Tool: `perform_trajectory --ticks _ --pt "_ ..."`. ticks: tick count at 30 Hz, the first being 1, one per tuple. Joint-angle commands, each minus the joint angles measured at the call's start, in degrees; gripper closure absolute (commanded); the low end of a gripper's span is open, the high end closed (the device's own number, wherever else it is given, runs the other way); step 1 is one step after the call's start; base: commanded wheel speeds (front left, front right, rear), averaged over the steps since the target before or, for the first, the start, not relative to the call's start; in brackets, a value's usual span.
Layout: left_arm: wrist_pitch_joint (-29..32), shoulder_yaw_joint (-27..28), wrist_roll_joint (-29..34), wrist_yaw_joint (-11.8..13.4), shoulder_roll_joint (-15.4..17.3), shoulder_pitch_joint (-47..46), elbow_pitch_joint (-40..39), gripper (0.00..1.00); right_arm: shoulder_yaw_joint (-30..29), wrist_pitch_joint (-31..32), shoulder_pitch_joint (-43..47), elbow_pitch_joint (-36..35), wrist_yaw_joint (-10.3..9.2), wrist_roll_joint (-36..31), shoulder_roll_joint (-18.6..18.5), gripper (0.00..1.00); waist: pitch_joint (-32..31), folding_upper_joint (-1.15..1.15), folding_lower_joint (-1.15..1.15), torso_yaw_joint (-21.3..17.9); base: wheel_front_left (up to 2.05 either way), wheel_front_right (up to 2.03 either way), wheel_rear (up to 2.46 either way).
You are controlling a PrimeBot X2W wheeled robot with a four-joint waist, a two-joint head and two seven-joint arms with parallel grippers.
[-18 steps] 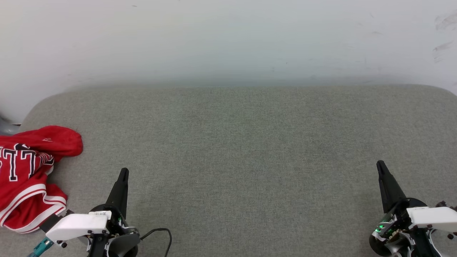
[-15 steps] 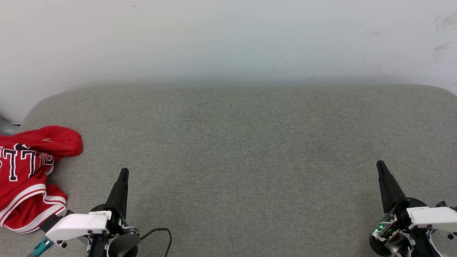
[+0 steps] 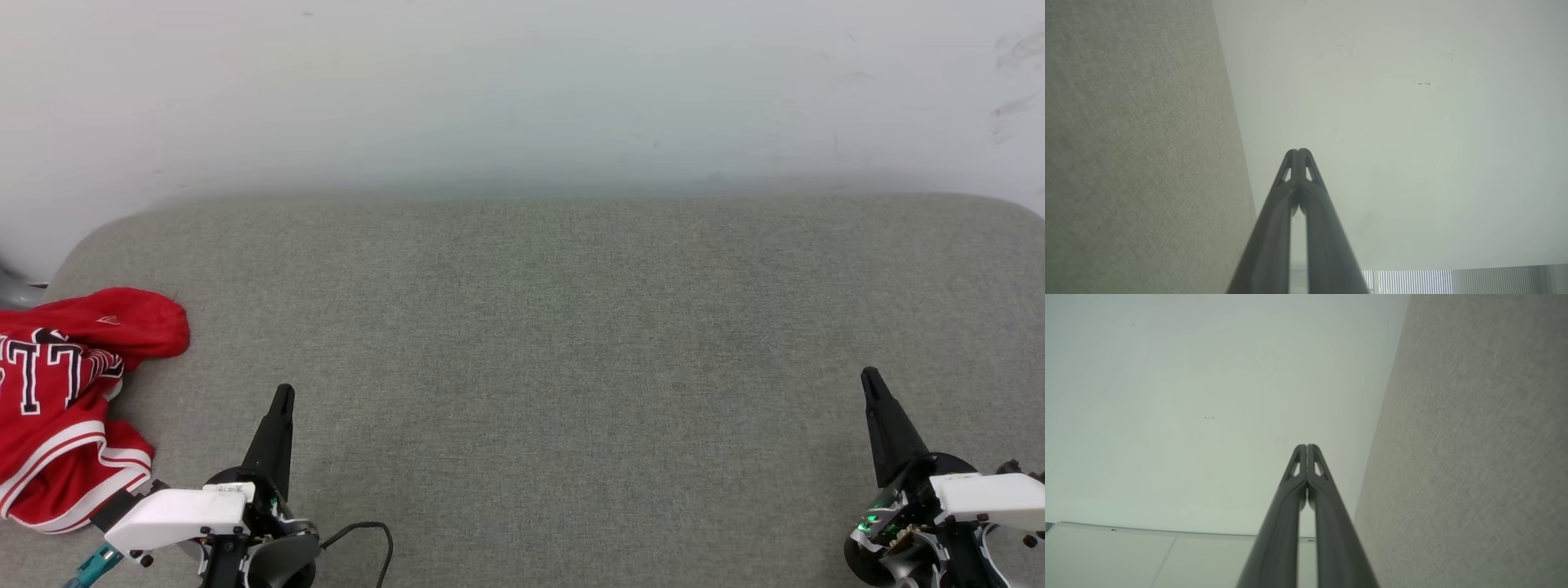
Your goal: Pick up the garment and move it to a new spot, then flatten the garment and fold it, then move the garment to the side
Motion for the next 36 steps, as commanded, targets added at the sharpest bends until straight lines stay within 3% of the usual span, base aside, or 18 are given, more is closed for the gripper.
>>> perform_trajectory --ticks 1,3,4,5,6,22,29,36 --pt "0.2 0.1 -0.1 -0.1 -0.1 -0.3 -0.1 1.0 0.0 0.0 -0.8 0.1 -0.02 -0.3 0.2 1.0 0.0 0.0 0.0 0.0 0.0 0.0 0.0" --pt "0.2 0.1 -0.1 -0.1 -0.1 -0.3 -0.1 1.0 0.0 0.0 -0.8 0.1 -0.02 -0.3 0.2 1.0 0.0 0.0 0.0 0.0 0.0 0.0 0.0" --pt "0.0 -0.1 0.0 0.0 0.0 0.0 0.2 0.0 0.0 0.0 0.1 0.1 0.01 0.0 0.0 0.0 0.0 0.0 0.0 0.0 0.0 0.0 0.0" --pt "-0.1 -0.2 0.0 0.0 0.0 0.3 0.6 1.0 0.1 0.0 0.4 0.5 0.0 0.0 0.0 1.0 0.0 0.0 0.0 0.0 0.0 0.0 0.0" --pt "-0.1 -0.3 0.0 0.0 -0.1 0.7 1.1 0.0 0.1 0.0 0.9 1.1 0.0 0.0 0.0 0.0 0.0 0.0 0.0 0.0 0.0 0.0 0.0" --pt "-4.6 -4.8 2.3 0.0 0.0 0.6 -3.3 0.0 2.9 -4.0 2.1 -3.6 0.0 -1.3 -0.2 0.0 0.1 0.0 0.0 0.0 0.0 0.0 0.0" --pt "-6.0 -5.4 5.7 0.0 0.0 0.6 -5.1 0.0 3.9 -5.7 2.5 -4.7 0.0 -3.2 -0.9 0.0 0.0 0.0 0.0 0.1 0.0 0.0 0.0" --pt "-7.7 -5.7 13.1 0.0 0.0 0.9 -6.9 0.0 4.5 -7.6 2.7 -5.2 0.0 -10.1 -1.7 0.0 -0.1 0.0 0.0 0.1 0.0 0.0 0.0"
